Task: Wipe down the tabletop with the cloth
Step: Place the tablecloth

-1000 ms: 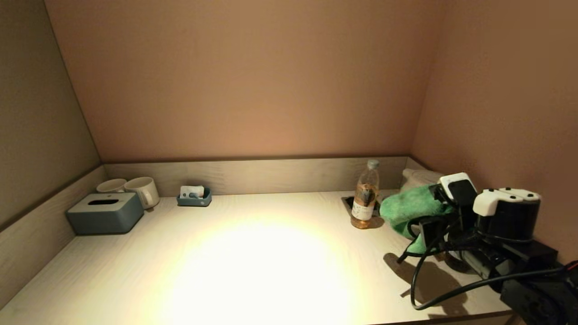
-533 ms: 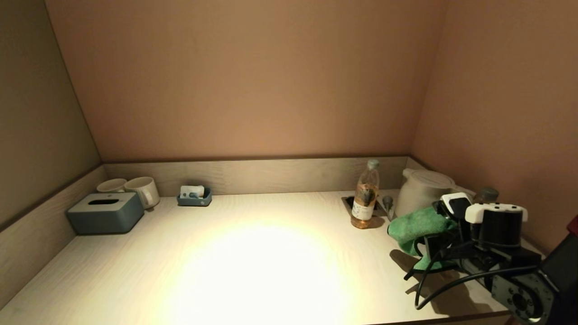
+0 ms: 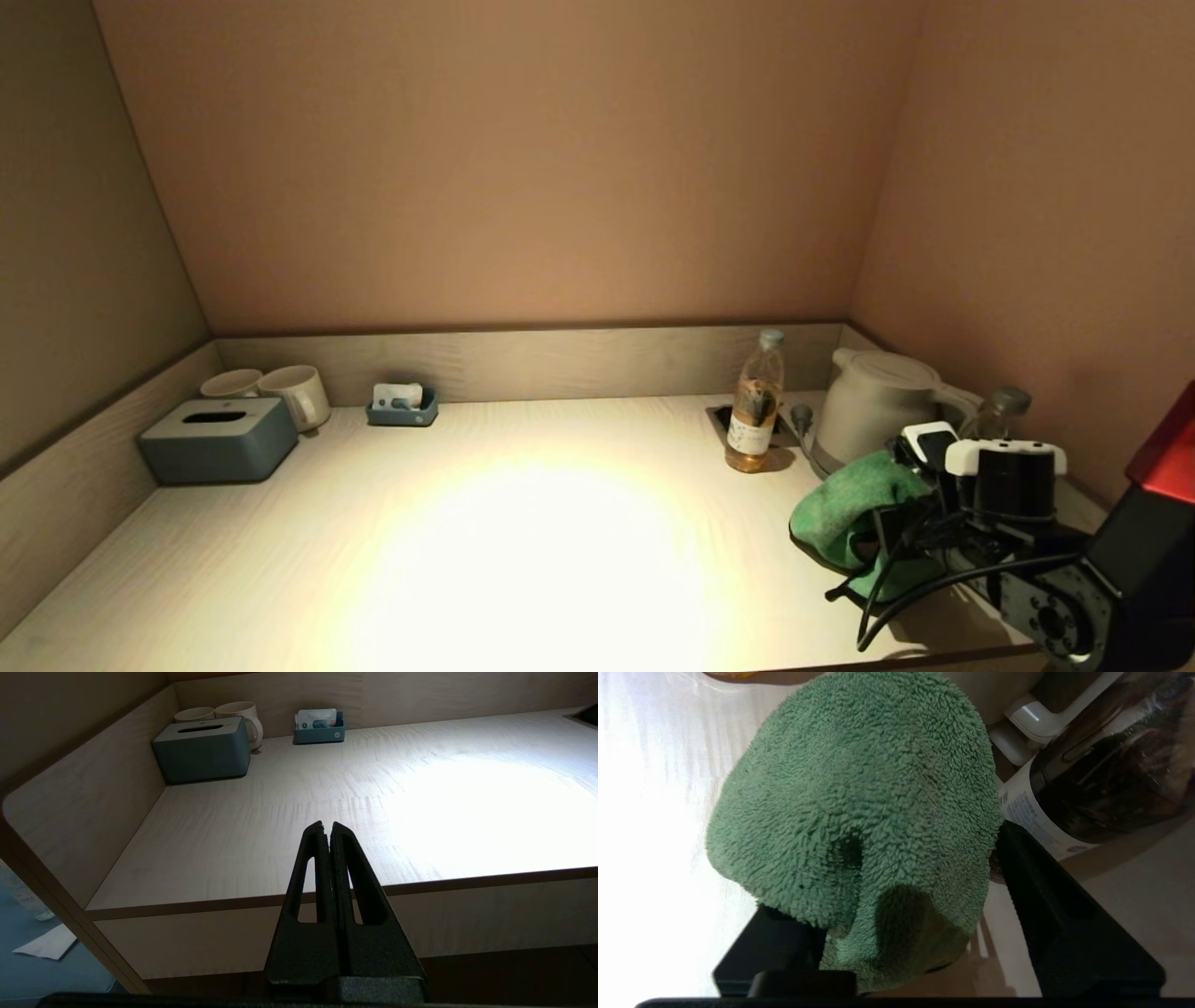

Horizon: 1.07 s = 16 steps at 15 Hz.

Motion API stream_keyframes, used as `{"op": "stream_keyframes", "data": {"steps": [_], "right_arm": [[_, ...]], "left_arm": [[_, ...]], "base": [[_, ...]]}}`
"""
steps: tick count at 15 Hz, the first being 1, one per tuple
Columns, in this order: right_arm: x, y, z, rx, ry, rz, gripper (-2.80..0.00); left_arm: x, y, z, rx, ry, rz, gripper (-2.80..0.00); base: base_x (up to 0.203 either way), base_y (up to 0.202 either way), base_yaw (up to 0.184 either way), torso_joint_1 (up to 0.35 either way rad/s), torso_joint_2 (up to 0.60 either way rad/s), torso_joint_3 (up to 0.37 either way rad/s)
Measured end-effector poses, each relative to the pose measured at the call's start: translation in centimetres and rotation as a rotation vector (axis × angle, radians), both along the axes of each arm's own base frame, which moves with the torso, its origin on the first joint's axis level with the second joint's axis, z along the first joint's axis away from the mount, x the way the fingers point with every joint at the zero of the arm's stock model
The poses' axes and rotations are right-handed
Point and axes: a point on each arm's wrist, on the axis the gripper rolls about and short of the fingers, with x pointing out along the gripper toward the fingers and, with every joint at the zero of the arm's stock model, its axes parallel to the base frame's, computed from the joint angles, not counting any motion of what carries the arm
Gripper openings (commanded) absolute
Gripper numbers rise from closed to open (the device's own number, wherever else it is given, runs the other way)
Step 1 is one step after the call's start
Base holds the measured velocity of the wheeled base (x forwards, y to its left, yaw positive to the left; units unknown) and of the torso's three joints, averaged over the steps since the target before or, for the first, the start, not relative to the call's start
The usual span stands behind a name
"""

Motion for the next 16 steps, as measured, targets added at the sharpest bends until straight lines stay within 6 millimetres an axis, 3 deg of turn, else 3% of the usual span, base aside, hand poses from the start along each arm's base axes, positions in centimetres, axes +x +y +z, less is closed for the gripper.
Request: {"op": "stream_keyframes", "data": {"steps": [6, 11, 16], "right_arm": [[-1.5, 0.1, 1.0, -0.035, 0.026, 0.032, 0.0], [-0.1, 0.1, 2.0, -0.004, 0.056, 0.068, 0.0], [3.0, -0.4, 4.7, 0.012, 0.071, 0.079, 0.0]], "left_arm": [[0.0, 0.0, 0.0, 0.0, 0.0, 0.0, -2.8], [0.0, 0.0, 0.0, 0.0, 0.0, 0.0, -2.8], [0.0, 0.0, 0.0, 0.0, 0.0, 0.0, -2.8]], "base": [[0.0, 0.0, 0.0, 0.0, 0.0, 0.0], [0.0, 0.0, 0.0, 0.0, 0.0, 0.0], [0.0, 0.0, 0.0, 0.0, 0.0, 0.0]]}}
